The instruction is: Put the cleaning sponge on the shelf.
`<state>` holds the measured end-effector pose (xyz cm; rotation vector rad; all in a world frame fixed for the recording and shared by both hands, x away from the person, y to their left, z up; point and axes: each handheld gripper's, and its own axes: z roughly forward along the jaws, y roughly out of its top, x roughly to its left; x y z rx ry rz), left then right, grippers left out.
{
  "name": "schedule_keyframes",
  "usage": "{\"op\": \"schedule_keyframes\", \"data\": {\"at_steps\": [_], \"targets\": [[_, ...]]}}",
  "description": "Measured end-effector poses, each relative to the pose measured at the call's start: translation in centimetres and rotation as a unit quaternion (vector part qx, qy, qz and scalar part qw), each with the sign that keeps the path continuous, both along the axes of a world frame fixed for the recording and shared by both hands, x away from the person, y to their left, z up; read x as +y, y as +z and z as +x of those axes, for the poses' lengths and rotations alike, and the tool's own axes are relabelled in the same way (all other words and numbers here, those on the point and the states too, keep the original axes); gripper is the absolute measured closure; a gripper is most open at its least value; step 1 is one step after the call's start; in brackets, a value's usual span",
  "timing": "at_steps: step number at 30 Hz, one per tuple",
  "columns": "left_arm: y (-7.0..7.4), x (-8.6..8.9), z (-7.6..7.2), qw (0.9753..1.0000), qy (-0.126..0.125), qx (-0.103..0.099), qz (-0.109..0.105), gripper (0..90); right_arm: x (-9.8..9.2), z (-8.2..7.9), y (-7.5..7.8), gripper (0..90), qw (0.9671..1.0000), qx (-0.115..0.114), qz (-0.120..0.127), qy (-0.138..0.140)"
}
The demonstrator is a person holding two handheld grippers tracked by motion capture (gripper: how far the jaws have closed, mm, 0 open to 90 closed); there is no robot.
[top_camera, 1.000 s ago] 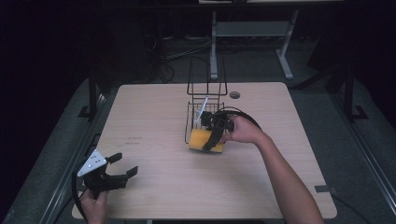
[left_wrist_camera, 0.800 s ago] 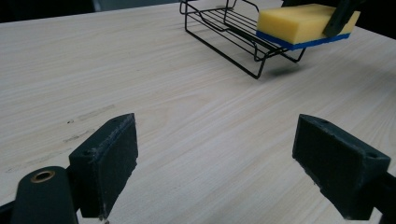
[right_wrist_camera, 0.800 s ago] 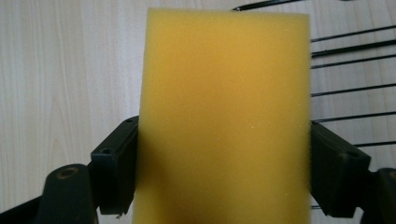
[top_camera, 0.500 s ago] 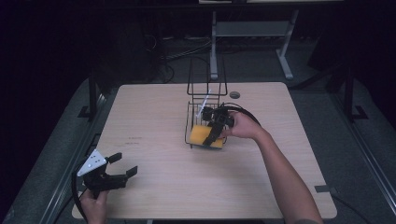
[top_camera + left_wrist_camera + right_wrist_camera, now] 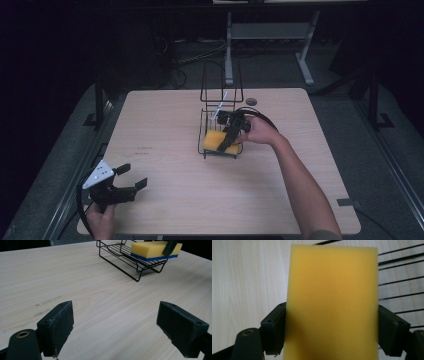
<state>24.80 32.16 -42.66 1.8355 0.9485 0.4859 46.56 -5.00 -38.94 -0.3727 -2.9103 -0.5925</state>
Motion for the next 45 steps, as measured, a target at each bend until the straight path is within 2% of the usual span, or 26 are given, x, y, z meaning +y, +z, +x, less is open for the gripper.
{"op": "schedule_keyframes", "data": {"at_steps": [7,11,14,20,23,45], "targets": [[0.0,-0.2,0.1,1.0,-0.002,0.001,0.003,13.4,0.1,0.8,0.5,21.9,0.9999,-0.006,-0.01,0.001],[0.0,-0.1,0.1,1.0,-0.001,0.002,0.001,13.4,-0.1,1.4,0.5,21.9,0.9999,0.002,0.005,-0.011],[0.0,0.0,0.0,1.0,-0.001,0.001,0.002,13.4,0.0,1.7,0.4,21.9,0.9999,-0.007,-0.013,-0.008],[0.0,0.1,0.1,1.0,0.0,0.001,0.0,13.4,0.5,2.4,0.6,21.9,0.9999,-0.01,-0.004,-0.009],[0.0,0.1,0.0,1.0,0.001,0.0,-0.001,13.4,0.6,2.7,0.3,21.8,0.9999,-0.008,0.003,-0.014],[-0.1,0.1,0.0,1.0,0.002,0.003,-0.002,13.4,1.1,2.7,-1.6,21.4,0.999,-0.036,-0.025,-0.008]]}}
